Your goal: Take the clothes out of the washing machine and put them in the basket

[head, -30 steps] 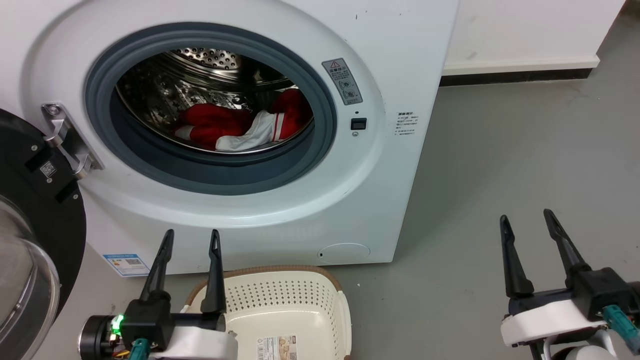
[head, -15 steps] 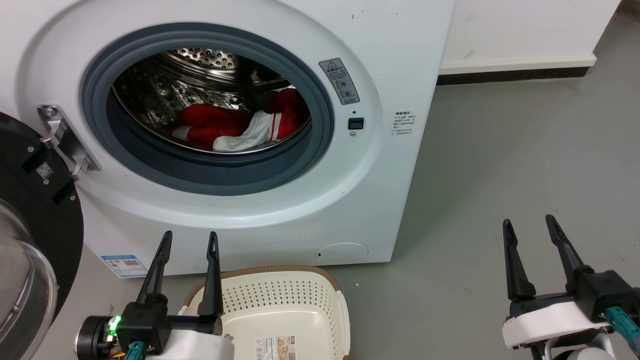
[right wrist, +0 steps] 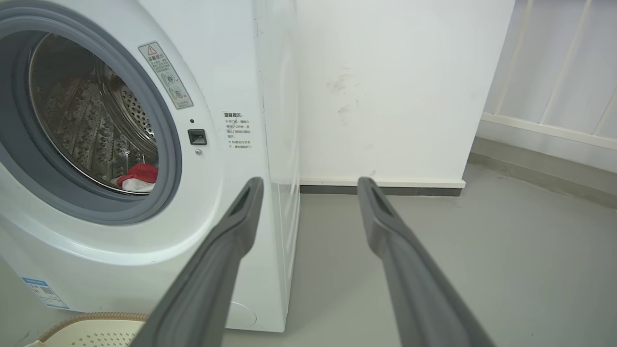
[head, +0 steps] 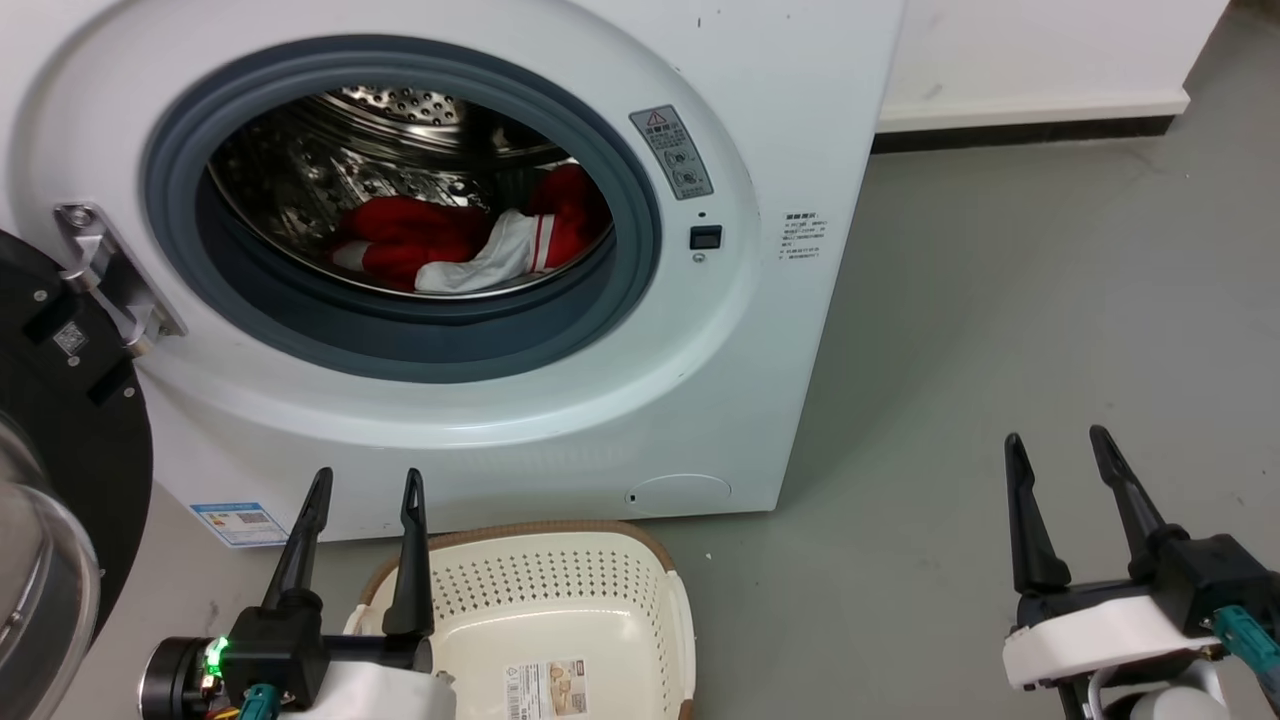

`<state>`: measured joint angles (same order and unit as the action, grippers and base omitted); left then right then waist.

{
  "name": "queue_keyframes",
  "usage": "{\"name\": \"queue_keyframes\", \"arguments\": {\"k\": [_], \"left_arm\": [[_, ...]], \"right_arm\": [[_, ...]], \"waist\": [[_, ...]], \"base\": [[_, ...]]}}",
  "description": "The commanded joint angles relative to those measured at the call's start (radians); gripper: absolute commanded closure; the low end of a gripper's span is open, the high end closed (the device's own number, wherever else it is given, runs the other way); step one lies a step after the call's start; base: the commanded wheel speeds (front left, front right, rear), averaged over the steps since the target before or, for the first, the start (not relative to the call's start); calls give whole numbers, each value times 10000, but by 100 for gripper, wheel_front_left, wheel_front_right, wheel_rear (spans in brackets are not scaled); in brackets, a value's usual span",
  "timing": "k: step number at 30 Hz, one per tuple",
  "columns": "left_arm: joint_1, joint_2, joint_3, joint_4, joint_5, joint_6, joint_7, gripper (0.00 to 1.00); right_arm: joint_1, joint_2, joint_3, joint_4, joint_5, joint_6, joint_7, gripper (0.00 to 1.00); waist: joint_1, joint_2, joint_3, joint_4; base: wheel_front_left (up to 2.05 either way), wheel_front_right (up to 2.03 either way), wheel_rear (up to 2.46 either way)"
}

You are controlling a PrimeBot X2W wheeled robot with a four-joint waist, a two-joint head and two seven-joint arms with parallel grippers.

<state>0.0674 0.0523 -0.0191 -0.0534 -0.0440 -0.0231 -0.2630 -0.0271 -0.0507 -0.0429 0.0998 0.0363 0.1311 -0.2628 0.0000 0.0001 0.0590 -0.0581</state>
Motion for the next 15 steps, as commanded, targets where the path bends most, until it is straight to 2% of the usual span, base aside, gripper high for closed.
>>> {"name": "queue_keyframes", "arguments": {"k": [1,6,8,12,15], "left_arm": [[-72,-19,73,40,13,-37,-28,0],[-512,-10,403,130,30,-164,-27,0],[-869,177,623,246,73,-262,-28,0],[-1982,846,1108,620,105,-501,-28,0],[-3109,1566,1367,1136,141,-679,-27,0]], "right_arm": [[-230,9,25,-17,98,-7,-32,0],[-556,10,41,-111,324,-7,-30,0],[-756,9,73,-183,459,-7,-30,0],[-1252,12,182,-384,816,-7,-28,0],[-1568,14,158,-447,1124,-7,-28,0]], "waist": [[0,-1,164,-109],[0,-1,979,-505],[0,-1,1472,-719],[0,-1,2766,-1287],[0,-1,3698,-1646]], "base": [[0,0,0],[0,0,0],[0,0,0],[0,0,0],[0,0,0]]}}
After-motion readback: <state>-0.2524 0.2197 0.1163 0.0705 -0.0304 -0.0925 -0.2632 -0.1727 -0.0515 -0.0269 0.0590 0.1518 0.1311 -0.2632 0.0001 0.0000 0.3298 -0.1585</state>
